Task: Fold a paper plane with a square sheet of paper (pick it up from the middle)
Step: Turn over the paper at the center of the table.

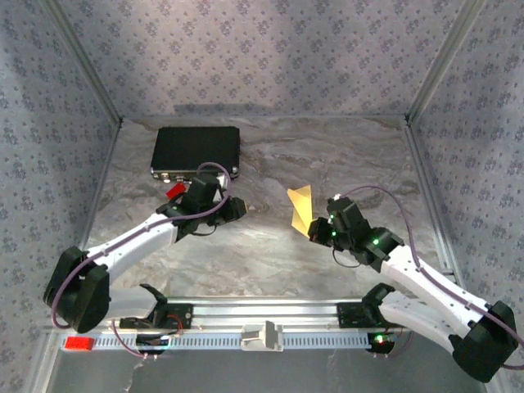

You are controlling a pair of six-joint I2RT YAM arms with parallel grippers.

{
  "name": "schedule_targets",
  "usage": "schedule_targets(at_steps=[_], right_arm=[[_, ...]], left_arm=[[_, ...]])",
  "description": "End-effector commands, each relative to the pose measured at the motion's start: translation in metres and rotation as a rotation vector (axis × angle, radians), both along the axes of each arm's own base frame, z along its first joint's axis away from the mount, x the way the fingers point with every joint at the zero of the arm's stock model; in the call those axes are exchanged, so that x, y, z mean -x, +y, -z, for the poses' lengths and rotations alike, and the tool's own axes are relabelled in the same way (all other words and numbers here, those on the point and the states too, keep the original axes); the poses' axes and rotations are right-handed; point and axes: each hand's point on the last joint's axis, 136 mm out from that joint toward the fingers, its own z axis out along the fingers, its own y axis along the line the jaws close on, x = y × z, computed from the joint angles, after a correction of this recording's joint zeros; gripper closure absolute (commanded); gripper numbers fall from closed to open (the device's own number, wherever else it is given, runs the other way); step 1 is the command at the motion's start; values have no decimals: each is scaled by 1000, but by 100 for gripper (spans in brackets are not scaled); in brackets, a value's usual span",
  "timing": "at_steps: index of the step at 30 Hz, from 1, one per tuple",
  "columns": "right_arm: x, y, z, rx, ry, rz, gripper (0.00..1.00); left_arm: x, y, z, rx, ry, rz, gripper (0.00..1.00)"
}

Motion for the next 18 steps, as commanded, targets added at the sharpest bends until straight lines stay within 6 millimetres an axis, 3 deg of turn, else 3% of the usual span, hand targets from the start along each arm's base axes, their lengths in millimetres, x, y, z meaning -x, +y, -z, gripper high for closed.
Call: schedule_targets(at_steps=[1, 8, 18], right_arm=[[0, -6, -3, 89, -28, -23, 100], [-3, -3, -3, 183, -46, -69, 100], [-34, 6, -12, 385, -112, -91, 100]], left_arm=[[1, 14, -5, -15, -8, -40, 71], [21, 42, -10, -41, -28, -94, 58], [28, 74, -23, -78, -61, -114, 41]])
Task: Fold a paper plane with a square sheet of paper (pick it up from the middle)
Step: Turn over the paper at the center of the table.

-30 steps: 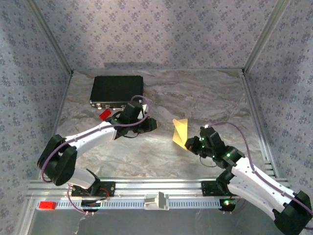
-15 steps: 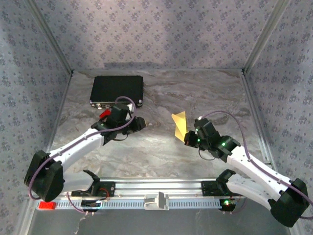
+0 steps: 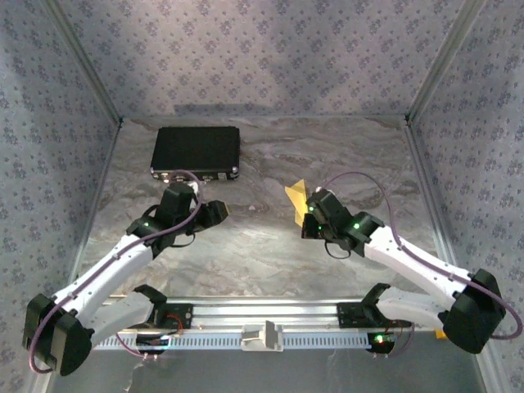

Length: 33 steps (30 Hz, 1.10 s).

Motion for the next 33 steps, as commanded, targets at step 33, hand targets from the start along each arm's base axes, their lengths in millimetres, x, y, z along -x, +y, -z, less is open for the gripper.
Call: schedule_targets(at_steps=[33], right_arm=[[-14, 39, 52, 919, -121, -285, 99]], left_arm=[[-4, 63, 3, -138, 16, -147, 17]])
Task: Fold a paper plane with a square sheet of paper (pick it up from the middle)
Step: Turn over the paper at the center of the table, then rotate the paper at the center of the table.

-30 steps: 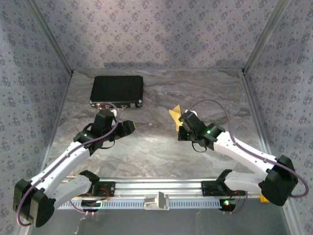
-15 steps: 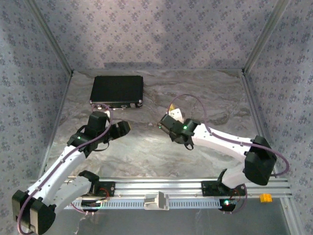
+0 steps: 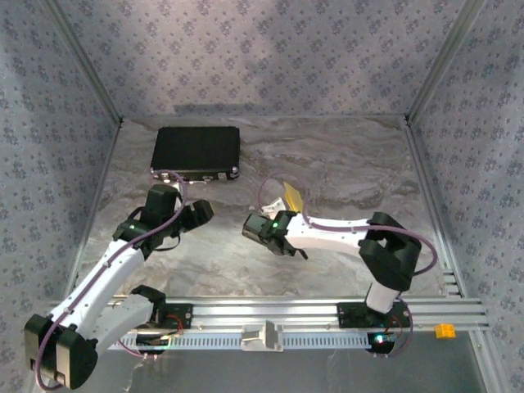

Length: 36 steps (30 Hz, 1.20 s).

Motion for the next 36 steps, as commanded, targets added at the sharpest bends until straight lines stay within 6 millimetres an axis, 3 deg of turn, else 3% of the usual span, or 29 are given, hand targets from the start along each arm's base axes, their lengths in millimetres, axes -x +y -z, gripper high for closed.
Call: schedule_targets(at_steps=[1, 6, 10, 16, 20, 24, 26, 36], right_arm=[[1, 15, 9, -8, 32, -34, 98], [13, 34, 23, -79, 107, -62, 90], [22, 58, 25, -254, 184, -85, 79], [16, 68, -3, -624, 200, -49, 65], [-1, 61, -12, -862, 223, 9, 68], [-17, 56, -2, -1038, 316, 45, 77], [-22, 53, 6, -1059, 344, 74, 81], [-34, 47, 46, -1129, 468, 172, 83]], left_arm=[[-2, 5, -6, -21, -4, -13, 17], [-3, 5, -5, -24, -4, -10, 17], [-3, 3, -3, -20, 5, 2, 17], [-3, -8, -2, 24, 23, 45, 17], [-3, -18, 0, 64, 45, 78, 20], [-4, -28, 5, 107, 69, 106, 23], [-4, -33, 9, 123, 88, 118, 25], [-4, -37, 16, 134, 116, 128, 27]])
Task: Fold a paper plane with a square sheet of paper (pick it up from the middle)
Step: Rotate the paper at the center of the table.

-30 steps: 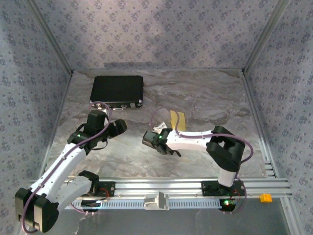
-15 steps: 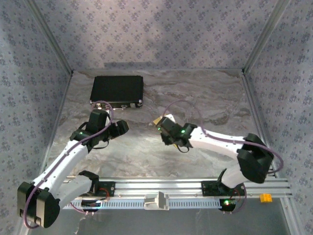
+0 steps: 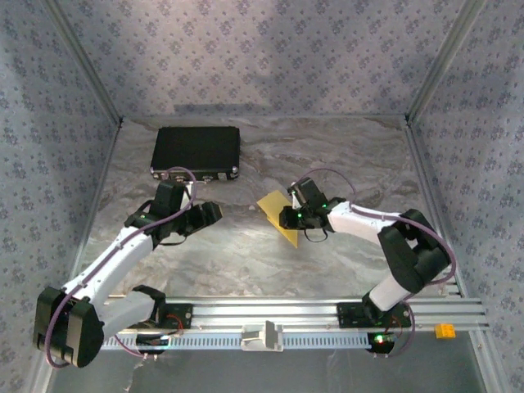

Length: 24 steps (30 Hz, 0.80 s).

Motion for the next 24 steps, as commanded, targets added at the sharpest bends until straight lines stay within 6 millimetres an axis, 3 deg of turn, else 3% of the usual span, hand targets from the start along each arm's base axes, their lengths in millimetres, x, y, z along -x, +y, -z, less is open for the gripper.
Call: schedule_targets(at_steps=[1, 7, 11, 16, 21, 24], right_arm=[[5, 9, 10, -71, 64, -12, 84], [13, 3, 31, -88, 142, 105, 86], [24, -4, 49, -115, 217, 267, 87], [36, 2, 58, -166, 297, 485, 86], [47, 15, 58, -326, 287, 782, 83], [51, 36, 44, -424, 281, 878, 81]], left_arm=[[-5, -5, -8, 29, -17, 12, 27], [-4, -6, -8, 29, -16, 28, 27], [-5, -10, -6, 55, -17, 28, 28], [-1, -13, -1, 89, 0, 20, 29], [7, -10, 7, 115, 11, -7, 30], [12, -11, 8, 135, 18, -6, 33]])
